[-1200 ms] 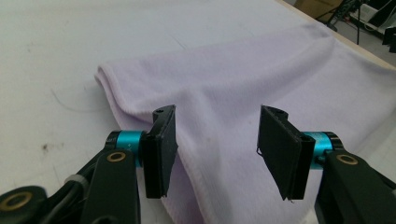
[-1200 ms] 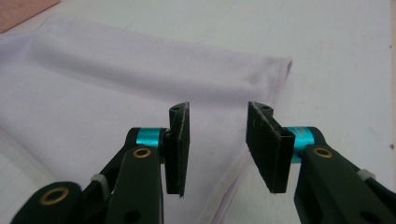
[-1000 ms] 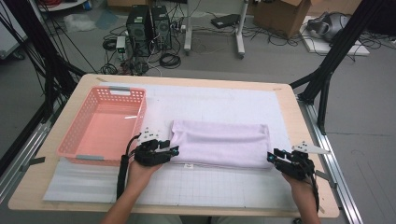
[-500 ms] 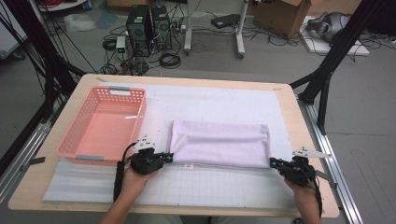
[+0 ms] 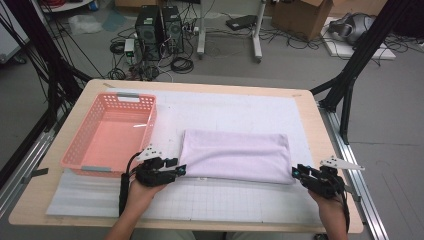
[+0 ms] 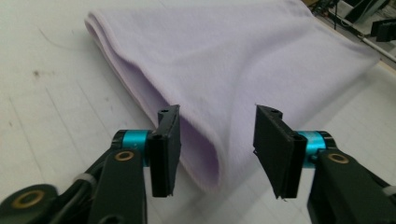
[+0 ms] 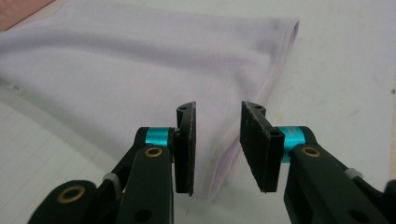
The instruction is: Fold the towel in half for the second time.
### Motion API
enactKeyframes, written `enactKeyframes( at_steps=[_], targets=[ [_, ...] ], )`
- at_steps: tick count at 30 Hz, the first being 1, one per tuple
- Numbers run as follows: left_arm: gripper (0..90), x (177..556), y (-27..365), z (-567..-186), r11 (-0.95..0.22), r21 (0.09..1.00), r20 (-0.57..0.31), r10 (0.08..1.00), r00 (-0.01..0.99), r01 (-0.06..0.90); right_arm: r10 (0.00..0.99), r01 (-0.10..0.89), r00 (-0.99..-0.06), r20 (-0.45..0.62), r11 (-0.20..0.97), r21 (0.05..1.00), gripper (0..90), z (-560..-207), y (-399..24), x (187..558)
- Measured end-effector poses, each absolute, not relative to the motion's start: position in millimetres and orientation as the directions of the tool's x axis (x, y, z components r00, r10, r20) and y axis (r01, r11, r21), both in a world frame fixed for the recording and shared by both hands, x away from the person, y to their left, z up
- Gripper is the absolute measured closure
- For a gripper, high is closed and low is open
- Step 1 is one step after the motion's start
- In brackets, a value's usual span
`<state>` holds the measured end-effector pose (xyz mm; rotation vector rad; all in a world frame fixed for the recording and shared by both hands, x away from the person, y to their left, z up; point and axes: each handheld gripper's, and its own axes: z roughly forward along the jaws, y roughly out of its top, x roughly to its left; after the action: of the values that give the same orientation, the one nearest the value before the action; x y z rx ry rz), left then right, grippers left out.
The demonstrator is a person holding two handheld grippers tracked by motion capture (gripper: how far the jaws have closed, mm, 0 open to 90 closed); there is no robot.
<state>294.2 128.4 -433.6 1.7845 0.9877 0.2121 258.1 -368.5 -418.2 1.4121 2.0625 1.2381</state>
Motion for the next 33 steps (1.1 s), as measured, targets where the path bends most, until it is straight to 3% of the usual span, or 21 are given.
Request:
enactKeyframes(
  at_steps=[5,9,19,23,27,33],
  targets=[
    [50.5,317.8,120.7,-428.2,-0.093,0.864,-0.273,0.739,0.616,0.495,0.872,0.583,-0.465,0.152,0.173,0.794,65.7,-426.6,-355.4,267.3],
    [55.6,343.2,115.5,-427.1,-0.094,0.862,-0.255,0.769,0.587,0.498,0.869,0.577,-0.473,0.146,0.18,0.797,65.6,-425.7,-354.2,267.0],
    [56.2,389.4,101.5,-437.7,-0.168,0.832,-0.183,0.816,0.548,0.528,0.859,0.574,-0.489,0.15,0.188,0.797,65.1,-426.1,-353.8,268.2],
    [63.9,396.3,93.3,-445.5,-0.21,0.816,-0.14,0.833,0.535,0.539,0.854,0.576,-0.499,0.148,0.199,0.793,64.4,-427.1,-352.4,268.8],
    [85.0,396.4,87.4,-447.6,-0.241,0.824,-0.087,0.84,0.535,0.512,0.854,0.579,-0.498,0.151,0.197,0.791,63.8,-427.1,-352.7,268.6],
    [86.3,400.0,94.7,-442.6,-0.122,0.855,-0.117,0.901,0.417,0.504,0.859,0.58,-0.488,0.153,0.187,0.793,63.3,-428.0,-355.1,269.2]
  ],
)
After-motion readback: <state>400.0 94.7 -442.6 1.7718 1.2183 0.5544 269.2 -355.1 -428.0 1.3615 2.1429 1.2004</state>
